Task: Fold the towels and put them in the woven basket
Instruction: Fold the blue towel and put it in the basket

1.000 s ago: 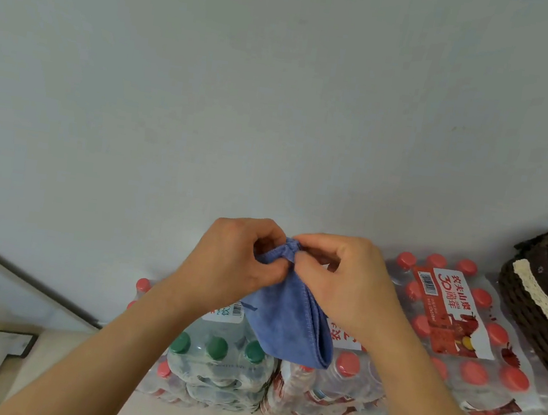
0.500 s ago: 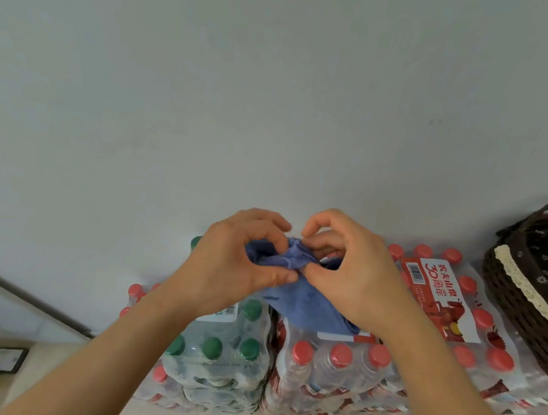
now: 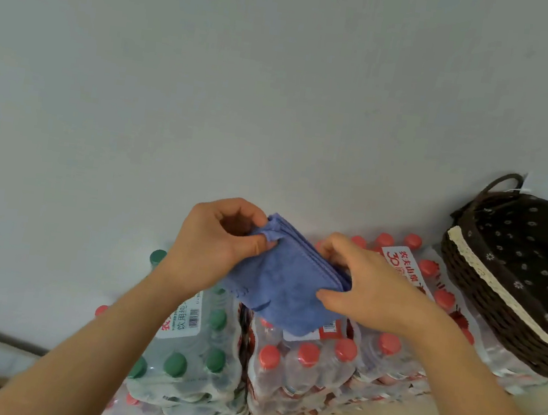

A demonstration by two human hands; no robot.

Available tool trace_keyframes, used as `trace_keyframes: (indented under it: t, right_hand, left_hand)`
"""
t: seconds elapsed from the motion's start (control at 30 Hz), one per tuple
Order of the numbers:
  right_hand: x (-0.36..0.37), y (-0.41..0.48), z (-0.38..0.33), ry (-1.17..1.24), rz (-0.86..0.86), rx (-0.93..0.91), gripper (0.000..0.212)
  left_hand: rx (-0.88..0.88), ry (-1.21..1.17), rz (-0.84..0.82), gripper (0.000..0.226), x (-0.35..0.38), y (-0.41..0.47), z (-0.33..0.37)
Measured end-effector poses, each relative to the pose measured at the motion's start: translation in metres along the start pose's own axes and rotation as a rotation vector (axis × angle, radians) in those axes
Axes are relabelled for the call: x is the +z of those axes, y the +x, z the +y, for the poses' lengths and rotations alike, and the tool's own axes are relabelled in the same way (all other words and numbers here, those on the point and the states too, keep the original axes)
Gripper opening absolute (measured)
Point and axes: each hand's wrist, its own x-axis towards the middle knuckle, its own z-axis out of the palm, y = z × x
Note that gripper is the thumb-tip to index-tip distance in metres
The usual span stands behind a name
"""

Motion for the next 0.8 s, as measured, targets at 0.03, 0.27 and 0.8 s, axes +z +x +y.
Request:
trace_keyframes:
  t: [0.03,0.27,0.8]
  right_hand:
    - [-0.001,0.001,0.008,0.015,0.002,0.007,0.031]
    - [-0.026,0.037,0.028,-0.167,0.184,-0.144,0.026]
    - [0.060,-0.006,0.099,-0.188,-0.080,-0.126,0.033]
  left_hand:
    - [-0.012,-0.006,0.001,0.019,-0.002,0.003,-0.002]
    - [0.096,0.340,-0.139,0.039,-0.005,0.034,-0.018]
    - [0.337,0.970,-0.550,0.045,0.040,-0.028,-0.109]
